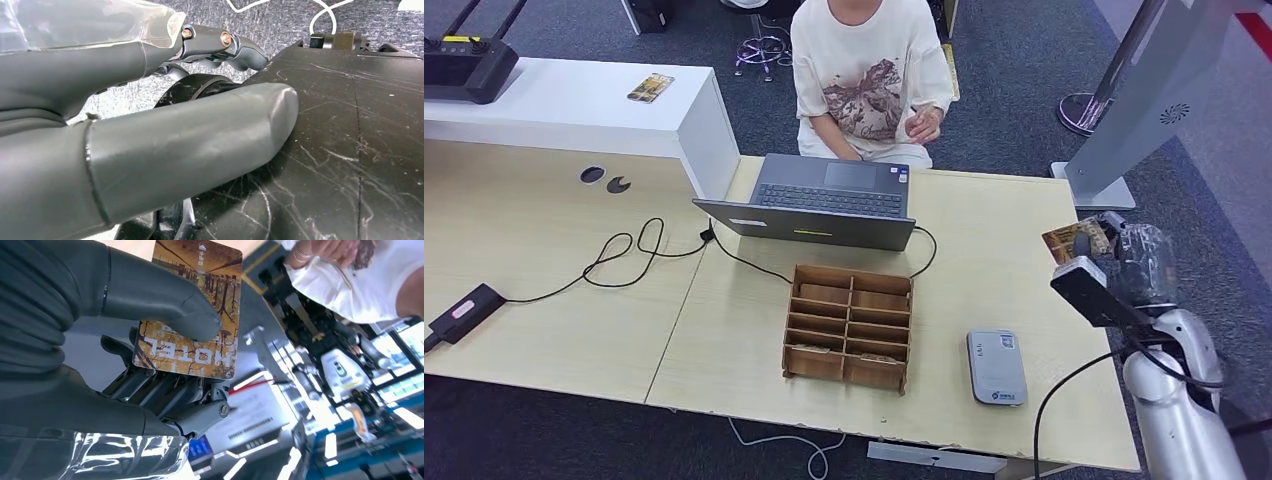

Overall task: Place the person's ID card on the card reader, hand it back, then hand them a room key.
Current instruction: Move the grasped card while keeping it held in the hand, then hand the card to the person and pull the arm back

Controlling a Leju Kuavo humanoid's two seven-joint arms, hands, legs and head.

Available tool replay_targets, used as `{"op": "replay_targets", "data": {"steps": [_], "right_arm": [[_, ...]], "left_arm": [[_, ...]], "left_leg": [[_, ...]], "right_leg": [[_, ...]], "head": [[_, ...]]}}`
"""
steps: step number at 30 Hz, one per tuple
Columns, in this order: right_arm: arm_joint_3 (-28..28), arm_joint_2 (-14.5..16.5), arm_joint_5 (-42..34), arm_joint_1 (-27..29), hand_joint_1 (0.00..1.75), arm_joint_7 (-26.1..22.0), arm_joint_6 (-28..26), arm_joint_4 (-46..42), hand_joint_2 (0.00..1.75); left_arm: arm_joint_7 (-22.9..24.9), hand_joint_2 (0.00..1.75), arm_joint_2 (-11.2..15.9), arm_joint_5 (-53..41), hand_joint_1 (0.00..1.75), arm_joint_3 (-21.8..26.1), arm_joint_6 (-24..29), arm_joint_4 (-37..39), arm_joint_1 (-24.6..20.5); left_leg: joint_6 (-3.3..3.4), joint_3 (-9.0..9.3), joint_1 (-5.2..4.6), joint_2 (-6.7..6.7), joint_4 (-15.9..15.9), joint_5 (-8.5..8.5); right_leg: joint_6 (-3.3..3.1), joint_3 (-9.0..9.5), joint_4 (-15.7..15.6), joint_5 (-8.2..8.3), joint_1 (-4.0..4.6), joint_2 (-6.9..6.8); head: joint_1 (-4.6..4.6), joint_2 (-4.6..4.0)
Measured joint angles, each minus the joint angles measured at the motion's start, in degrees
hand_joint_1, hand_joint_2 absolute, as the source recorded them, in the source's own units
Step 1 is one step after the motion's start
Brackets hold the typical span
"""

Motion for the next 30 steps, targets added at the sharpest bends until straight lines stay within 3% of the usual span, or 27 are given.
{"op": "replay_targets", "data": {"steps": [16,30], "right_arm": [[8.04,1.67,13.89,-20.01,1.75,2.49,-2.83,5.39,1.75],[15.35,8.47,20.31,-40.27,1.75,3.85,0.24,29.28,1.75]], "left_arm": [[-0.88,0.00,0.30,0.00,0.00,-1.84,-0.57,0.00,-0.56],[-1.92,0.00,0.75,0.00,0.00,-3.33,-1.56,0.00,-1.06]], "left_leg": [[0.02,-0.02,-0.01,-0.03,0.00,0.06],[0.02,-0.04,-0.01,-0.14,0.01,0.14]], "right_leg": [[-0.03,0.00,0.03,0.03,0.00,-0.01],[-0.03,0.00,0.05,0.04,-0.01,-0.08]], "head": [[-0.01,0.00],[0.00,0.00]]}}
